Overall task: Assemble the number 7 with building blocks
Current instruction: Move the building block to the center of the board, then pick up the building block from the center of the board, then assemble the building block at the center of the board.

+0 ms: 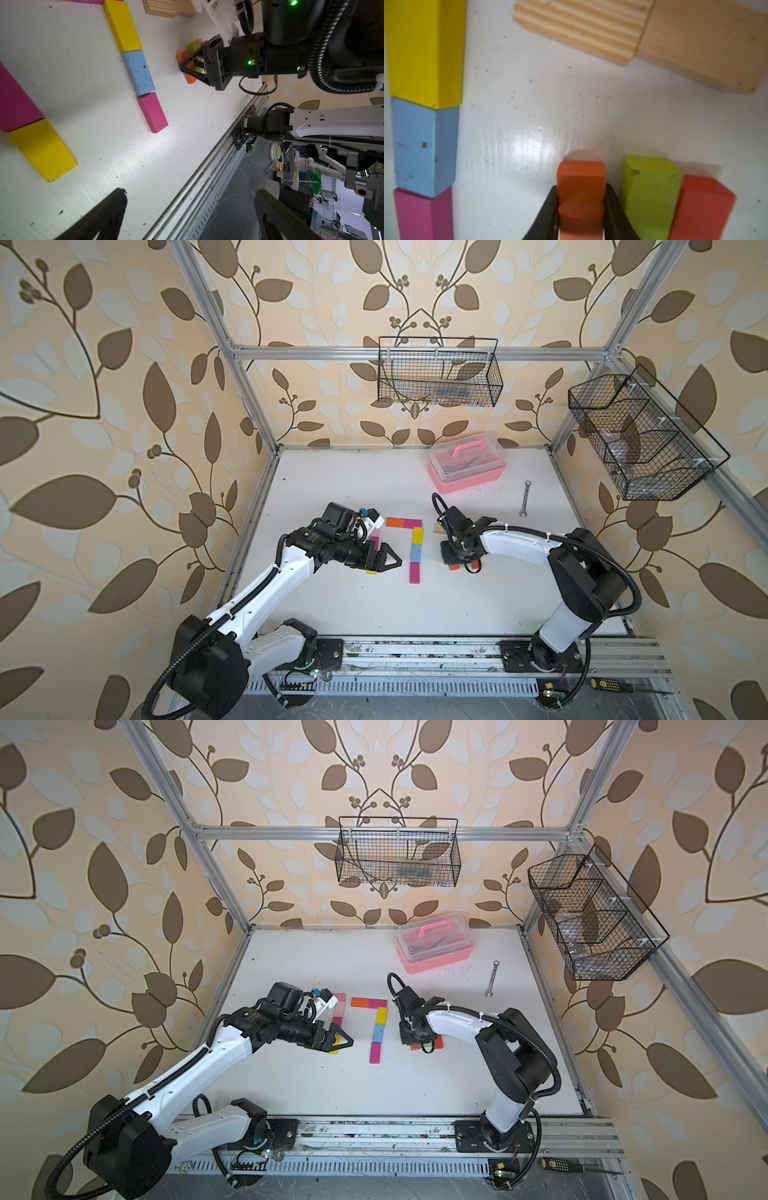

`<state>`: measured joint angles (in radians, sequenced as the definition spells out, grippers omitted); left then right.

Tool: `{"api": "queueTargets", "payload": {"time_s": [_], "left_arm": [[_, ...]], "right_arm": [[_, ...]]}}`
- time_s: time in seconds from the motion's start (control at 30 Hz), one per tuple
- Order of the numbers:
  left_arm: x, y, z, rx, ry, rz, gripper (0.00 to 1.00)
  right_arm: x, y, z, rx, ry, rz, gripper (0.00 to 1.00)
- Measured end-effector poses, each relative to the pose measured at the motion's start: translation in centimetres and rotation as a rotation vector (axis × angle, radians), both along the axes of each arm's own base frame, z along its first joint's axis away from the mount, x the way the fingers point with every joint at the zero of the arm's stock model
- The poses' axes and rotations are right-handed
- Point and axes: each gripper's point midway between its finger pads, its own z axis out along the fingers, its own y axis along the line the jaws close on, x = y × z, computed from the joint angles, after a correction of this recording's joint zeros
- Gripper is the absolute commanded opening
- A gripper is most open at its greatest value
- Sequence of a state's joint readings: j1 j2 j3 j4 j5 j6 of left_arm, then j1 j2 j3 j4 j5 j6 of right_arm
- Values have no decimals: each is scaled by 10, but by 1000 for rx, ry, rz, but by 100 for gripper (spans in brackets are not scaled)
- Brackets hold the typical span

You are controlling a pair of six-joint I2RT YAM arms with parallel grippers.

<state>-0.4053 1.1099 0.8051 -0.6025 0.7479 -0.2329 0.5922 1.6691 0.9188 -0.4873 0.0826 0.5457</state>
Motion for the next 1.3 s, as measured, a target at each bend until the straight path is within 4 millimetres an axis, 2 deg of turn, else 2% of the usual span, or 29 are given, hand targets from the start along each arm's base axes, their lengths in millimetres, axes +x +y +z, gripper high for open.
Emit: {"api": "queueTargets", "payload": {"time_s": [0.2, 0.3, 0.4, 0.5, 0.67, 1.3], "left_arm": [[0, 0, 0, 1, 0, -1, 99], [0, 0, 0, 1, 0, -1, 99], [0, 0, 0, 1, 0, -1, 99], [0, 0, 0, 1, -1, -1, 99], [0, 0, -1, 6, -3, 3, 99], [2, 1, -1, 13, -9, 9, 99]], "right_arm": [[1, -68, 2, 66, -43, -217, 13], [-8, -89, 3, 47, -32, -263, 13], [-18, -85, 5, 37, -14, -239, 13], [-24, -71, 7, 31, -5, -183, 13], [-18, -51, 5, 36, 6, -138, 14], [3, -44, 1, 41, 4, -171, 16]]}}
